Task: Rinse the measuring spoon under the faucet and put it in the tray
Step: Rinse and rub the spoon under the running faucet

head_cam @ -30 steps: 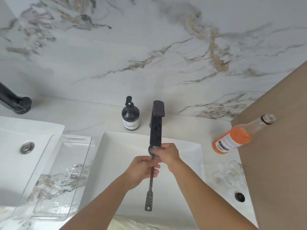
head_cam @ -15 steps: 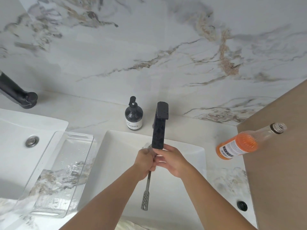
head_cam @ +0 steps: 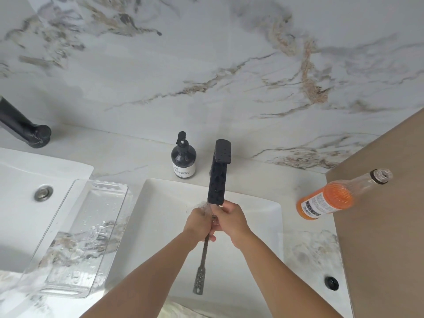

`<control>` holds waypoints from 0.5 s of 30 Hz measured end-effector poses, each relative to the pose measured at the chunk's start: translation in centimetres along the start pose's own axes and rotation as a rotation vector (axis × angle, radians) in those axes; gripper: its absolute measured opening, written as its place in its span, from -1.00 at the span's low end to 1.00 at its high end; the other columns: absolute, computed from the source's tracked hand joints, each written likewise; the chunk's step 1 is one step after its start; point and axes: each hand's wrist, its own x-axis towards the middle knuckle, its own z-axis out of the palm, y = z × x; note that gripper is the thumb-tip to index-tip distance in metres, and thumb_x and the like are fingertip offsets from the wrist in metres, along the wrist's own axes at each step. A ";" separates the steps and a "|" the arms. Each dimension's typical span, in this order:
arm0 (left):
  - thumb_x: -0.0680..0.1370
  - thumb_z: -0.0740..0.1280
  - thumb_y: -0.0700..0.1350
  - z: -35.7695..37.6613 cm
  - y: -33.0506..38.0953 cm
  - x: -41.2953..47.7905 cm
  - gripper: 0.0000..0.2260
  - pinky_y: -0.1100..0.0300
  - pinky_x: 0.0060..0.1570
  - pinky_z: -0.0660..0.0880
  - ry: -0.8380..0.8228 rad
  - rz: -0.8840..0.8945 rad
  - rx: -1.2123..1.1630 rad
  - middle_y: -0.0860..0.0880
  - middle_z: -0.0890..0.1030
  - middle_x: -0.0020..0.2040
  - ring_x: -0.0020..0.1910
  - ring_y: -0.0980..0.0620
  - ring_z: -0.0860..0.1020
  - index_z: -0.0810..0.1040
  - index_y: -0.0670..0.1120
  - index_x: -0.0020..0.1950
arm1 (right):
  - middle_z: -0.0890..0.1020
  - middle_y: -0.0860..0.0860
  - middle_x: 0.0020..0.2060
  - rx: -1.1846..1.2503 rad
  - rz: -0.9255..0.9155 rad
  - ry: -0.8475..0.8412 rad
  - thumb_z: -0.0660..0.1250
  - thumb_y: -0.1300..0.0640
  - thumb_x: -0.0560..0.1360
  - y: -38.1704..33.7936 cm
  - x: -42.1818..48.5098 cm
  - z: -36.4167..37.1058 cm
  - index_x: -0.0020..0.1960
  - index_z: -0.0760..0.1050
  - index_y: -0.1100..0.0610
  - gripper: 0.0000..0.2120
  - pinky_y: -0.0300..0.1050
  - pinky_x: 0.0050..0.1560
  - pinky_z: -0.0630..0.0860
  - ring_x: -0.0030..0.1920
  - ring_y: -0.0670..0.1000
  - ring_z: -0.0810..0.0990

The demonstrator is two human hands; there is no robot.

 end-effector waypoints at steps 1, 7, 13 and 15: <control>0.67 0.03 -0.08 -0.2 0.1 0.0 -0.62 0.15 -0.36 0.54 -0.017 -0.010 0.009 -0.09 0.52 -0.46 -0.52 -0.06 0.49 0.47 -0.16 -0.26 | 0.67 0.16 -0.36 -0.044 -0.028 0.025 0.32 0.10 0.53 0.2 0.1 0.1 -0.19 0.65 -0.02 -0.83 0.14 -0.17 0.68 -0.41 0.18 0.59; 0.63 0.15 -0.35 0.4 0.5 -0.8 -0.78 -0.01 -0.09 0.68 -0.228 0.022 -0.418 -0.13 0.61 -0.22 -0.27 -0.06 0.61 0.59 -0.23 -0.04 | 0.64 -0.23 -0.47 -0.276 -0.182 0.205 0.31 0.24 0.48 0.8 0.6 -0.3 -0.36 0.62 0.00 -0.71 -0.45 -0.33 0.45 -0.40 -0.21 0.58; 0.58 0.25 -0.07 -1.0 1.1 -1.1 -0.71 0.13 -0.28 0.66 -0.047 -0.020 0.337 -0.13 0.70 -0.33 -0.42 -0.09 0.67 0.59 -0.25 -0.19 | 0.63 0.20 -0.40 -0.673 -0.360 0.041 0.25 0.33 0.39 0.6 0.7 -1.7 -0.25 0.66 0.15 -0.77 0.02 -0.31 0.59 -0.44 0.08 0.46; 0.62 0.19 -0.08 -1.5 1.6 -0.9 -0.69 0.10 -0.33 0.67 -0.085 -0.064 0.288 -0.16 0.68 -0.36 -0.48 -0.10 0.66 0.55 -0.26 -0.17 | 0.69 0.07 -0.36 -0.653 -0.405 0.046 0.29 0.27 0.48 0.3 0.5 -1.7 -0.15 0.71 0.05 -0.76 -0.12 -0.25 0.59 -0.42 -0.01 0.56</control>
